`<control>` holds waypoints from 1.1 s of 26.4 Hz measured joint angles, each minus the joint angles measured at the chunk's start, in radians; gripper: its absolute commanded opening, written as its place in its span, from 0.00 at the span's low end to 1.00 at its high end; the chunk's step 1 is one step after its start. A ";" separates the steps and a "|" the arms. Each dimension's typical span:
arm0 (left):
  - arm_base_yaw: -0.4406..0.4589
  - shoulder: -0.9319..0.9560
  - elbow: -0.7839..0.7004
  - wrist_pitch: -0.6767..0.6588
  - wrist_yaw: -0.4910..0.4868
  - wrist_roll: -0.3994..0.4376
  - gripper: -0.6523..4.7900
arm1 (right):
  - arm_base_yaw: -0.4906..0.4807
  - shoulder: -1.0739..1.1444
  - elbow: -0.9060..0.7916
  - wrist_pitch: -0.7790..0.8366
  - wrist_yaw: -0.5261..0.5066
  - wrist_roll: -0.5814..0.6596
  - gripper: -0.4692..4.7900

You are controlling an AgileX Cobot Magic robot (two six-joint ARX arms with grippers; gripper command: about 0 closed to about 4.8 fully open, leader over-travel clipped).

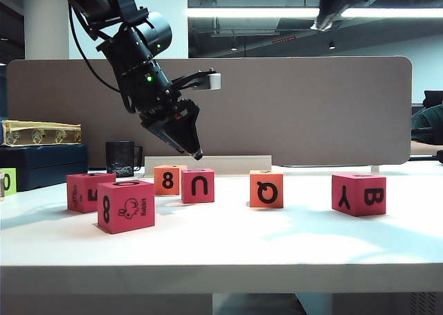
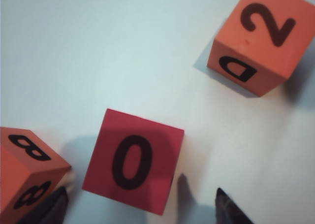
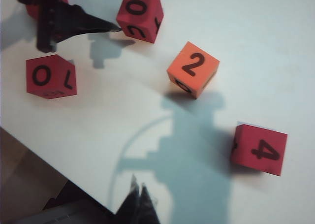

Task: Select the appropriate blocks from the scattered letter blocks on the table and arrange them in a row to spell out "2024".

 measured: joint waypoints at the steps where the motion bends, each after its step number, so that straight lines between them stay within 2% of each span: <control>1: 0.000 0.005 0.000 0.004 0.002 0.007 1.00 | 0.002 0.000 0.000 0.000 0.000 -0.001 0.09; 11: 0.000 0.079 0.001 0.066 0.023 0.022 1.00 | 0.013 0.000 0.000 -0.037 0.000 -0.001 0.09; 12: 0.001 0.088 0.001 0.074 0.023 0.020 0.95 | 0.013 0.000 0.000 -0.040 0.000 -0.001 0.09; 13: 0.001 0.092 0.001 0.080 0.023 0.019 0.83 | 0.013 0.000 0.000 -0.042 0.000 -0.001 0.09; 15: 0.001 0.096 0.001 0.088 0.021 0.018 0.69 | 0.013 0.000 0.000 -0.043 0.000 -0.001 0.09; 23: 0.002 0.097 0.001 0.089 -0.023 -0.105 0.68 | 0.013 0.000 0.000 -0.010 0.000 -0.001 0.09; 25: 0.002 0.097 0.001 0.089 -0.024 -0.179 0.68 | 0.013 0.000 0.000 -0.006 0.000 -0.001 0.09; 27: 0.000 0.097 0.001 0.090 -0.024 -0.303 0.68 | 0.013 0.000 0.000 -0.006 0.000 -0.001 0.09; 29: -0.002 0.097 0.001 0.091 -0.024 -0.370 0.68 | 0.013 0.000 0.000 -0.006 0.000 -0.001 0.09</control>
